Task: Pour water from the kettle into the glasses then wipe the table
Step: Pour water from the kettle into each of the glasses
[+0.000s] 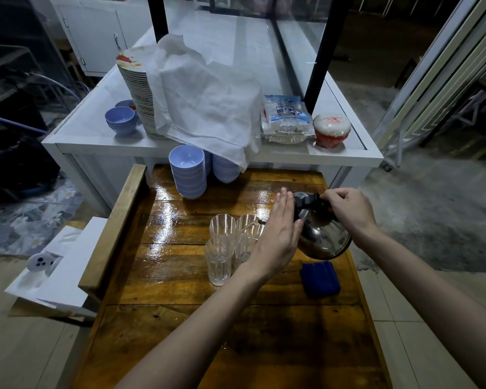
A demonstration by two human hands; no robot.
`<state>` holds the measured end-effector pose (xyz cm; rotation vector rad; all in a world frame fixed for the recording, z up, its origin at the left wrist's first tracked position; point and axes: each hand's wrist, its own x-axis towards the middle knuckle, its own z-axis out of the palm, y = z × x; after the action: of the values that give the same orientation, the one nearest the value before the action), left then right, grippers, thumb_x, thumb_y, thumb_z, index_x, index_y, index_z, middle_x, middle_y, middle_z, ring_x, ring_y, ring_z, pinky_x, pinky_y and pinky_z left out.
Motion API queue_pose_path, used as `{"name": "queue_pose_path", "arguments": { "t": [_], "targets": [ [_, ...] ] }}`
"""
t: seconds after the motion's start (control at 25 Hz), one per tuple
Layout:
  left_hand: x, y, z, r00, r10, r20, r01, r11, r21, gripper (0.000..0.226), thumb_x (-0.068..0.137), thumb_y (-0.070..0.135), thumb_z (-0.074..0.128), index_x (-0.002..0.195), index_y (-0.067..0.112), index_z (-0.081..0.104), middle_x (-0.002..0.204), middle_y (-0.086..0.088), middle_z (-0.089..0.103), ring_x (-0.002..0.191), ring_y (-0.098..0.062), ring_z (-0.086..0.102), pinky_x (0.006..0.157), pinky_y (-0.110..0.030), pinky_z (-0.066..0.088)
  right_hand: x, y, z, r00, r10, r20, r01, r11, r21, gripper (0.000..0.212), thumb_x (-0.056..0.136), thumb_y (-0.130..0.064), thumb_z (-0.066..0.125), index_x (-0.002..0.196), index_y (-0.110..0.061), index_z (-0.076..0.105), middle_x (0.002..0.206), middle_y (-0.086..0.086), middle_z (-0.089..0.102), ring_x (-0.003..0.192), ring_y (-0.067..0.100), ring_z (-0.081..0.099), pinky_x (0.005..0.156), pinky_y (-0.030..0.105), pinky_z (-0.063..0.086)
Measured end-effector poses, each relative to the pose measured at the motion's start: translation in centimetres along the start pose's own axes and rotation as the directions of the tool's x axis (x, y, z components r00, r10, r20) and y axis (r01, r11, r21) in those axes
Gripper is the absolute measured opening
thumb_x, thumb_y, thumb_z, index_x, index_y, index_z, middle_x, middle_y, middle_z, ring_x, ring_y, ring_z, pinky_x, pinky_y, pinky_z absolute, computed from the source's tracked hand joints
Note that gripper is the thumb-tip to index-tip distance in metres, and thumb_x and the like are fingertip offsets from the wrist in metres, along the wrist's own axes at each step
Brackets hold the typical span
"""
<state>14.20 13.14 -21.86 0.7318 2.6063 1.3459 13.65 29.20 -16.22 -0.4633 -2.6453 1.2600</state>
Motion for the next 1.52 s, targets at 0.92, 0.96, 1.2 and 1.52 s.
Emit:
{"name": "queue_pose_path", "arguments": {
  "t": [0.92,0.96,1.2,1.52],
  "targets": [
    [0.29,-0.46,-0.61,1.0,0.009,0.002,-0.009,1.0,0.018,0.06,0.105,0.032,0.026,0.153,0.013,-0.005,0.161,-0.002,-0.013,0.147,-0.008,-0.015,0.118,-0.022,-0.006,0.08,-0.42,0.4,1.0,-0.02,0.0,0.02,1.0,-0.024,0.034,0.093,-0.03,0.057,0.071,-0.009,0.073,0.073,0.013,0.07,0.077,0.027,0.067,0.071,0.044,0.055],
    [0.28,-0.5,-0.56,1.0,0.012,0.001,-0.012,1.0,0.021,0.06,0.105,0.032,0.026,0.153,0.013,-0.005,0.161,-0.002,-0.013,0.147,-0.009,-0.014,0.118,-0.022,-0.006,-0.01,-0.46,0.39,1.0,-0.019,0.0,0.019,1.0,-0.023,0.034,0.094,-0.03,0.057,0.071,-0.01,0.073,0.073,0.012,0.07,0.076,0.025,0.067,0.069,0.042,0.054],
    [0.21,-0.42,-0.52,1.0,0.005,0.005,-0.005,1.0,-0.008,0.06,0.105,0.031,0.027,0.152,0.013,-0.005,0.161,-0.002,-0.013,0.146,-0.007,-0.016,0.116,-0.019,-0.009,0.01,-0.62,0.28,0.999,-0.038,-0.005,0.038,0.997,-0.061,0.035,0.094,-0.029,0.057,0.074,-0.006,0.073,0.074,0.014,0.071,0.077,0.027,0.067,0.07,0.044,0.055],
    [0.35,-0.45,-0.72,1.0,0.002,0.008,-0.002,0.999,-0.032,0.061,0.105,0.032,0.026,0.153,0.013,-0.006,0.161,-0.002,-0.013,0.148,-0.01,-0.014,0.118,-0.023,-0.006,0.53,-0.88,0.28,0.998,-0.066,-0.011,0.064,0.994,-0.088,0.035,0.093,-0.027,0.057,0.075,-0.002,0.074,0.078,0.02,0.072,0.079,0.033,0.066,0.072,0.043,0.054]
  ]
}}
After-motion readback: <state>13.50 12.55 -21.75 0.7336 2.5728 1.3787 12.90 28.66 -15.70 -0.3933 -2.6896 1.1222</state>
